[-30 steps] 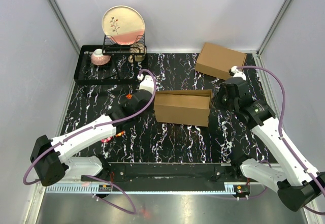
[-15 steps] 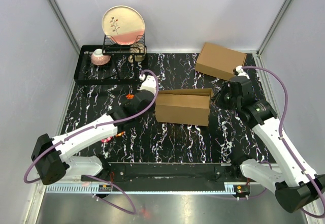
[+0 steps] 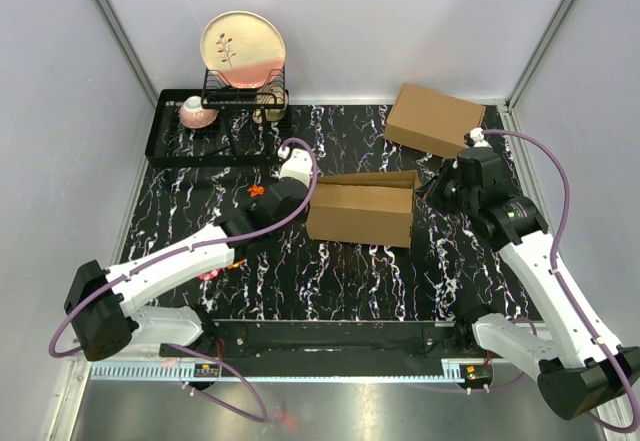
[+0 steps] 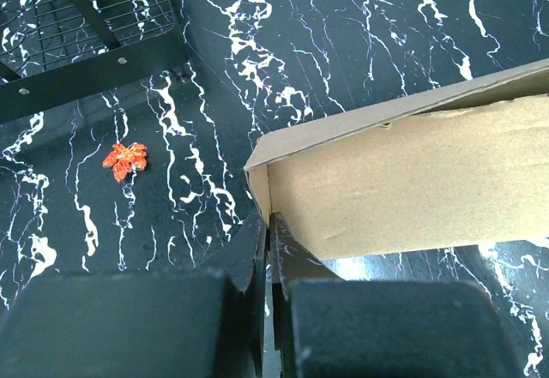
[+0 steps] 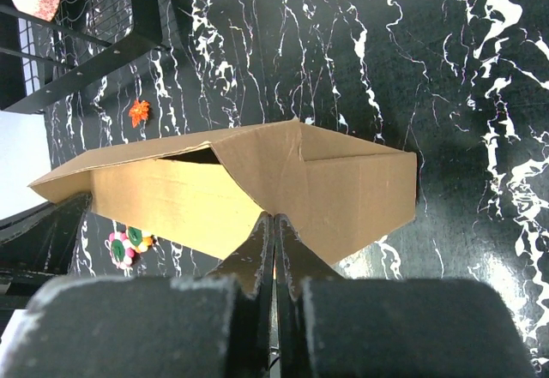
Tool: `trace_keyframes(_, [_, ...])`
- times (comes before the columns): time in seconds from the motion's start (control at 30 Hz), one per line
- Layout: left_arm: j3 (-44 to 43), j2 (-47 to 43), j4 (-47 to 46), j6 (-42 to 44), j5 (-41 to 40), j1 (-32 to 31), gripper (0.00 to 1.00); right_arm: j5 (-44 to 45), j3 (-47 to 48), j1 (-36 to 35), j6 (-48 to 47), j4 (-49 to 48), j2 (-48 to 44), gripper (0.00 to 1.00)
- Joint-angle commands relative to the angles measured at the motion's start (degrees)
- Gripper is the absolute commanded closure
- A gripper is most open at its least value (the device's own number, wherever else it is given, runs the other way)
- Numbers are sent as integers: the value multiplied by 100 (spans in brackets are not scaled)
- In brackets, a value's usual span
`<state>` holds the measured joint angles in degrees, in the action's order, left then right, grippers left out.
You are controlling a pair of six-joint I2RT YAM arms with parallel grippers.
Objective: Fold the paper box
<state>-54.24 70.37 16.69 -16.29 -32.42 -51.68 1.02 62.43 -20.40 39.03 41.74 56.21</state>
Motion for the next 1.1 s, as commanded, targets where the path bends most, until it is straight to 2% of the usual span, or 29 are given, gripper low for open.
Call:
trace_keyframes(0.0, [-60, 205, 599, 267, -247, -35, 100, -84, 49, 142, 123, -412, -145, 100])
trace_keyframes(1.07, [-236, 495, 704, 320, -484, -255, 100, -743, 49, 476, 325, -588, -101, 100])
